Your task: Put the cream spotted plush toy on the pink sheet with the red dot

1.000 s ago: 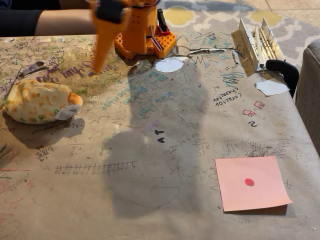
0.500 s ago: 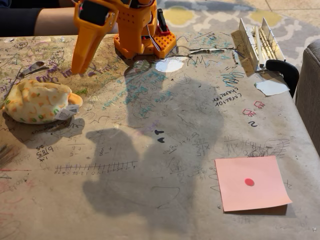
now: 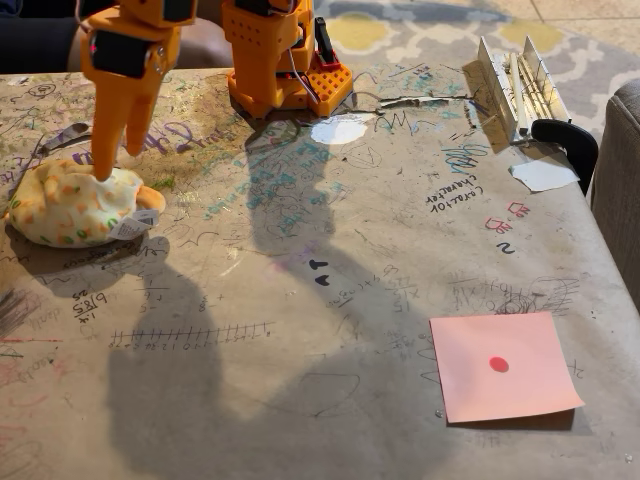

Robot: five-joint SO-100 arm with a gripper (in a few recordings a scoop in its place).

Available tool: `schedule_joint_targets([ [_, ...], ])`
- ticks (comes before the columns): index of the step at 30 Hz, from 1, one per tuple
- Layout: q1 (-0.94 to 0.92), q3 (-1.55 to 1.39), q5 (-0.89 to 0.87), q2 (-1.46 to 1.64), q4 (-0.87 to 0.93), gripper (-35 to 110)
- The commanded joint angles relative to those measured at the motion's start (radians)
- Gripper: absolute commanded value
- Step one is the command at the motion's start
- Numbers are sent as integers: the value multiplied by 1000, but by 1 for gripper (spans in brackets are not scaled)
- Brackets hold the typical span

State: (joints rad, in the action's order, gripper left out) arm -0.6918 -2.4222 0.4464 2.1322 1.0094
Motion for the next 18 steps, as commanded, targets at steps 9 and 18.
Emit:
schedule_joint_targets([
  [9, -80, 150, 48, -198, -11, 31],
  [18, -152, 305, 77, -449, -66, 31],
])
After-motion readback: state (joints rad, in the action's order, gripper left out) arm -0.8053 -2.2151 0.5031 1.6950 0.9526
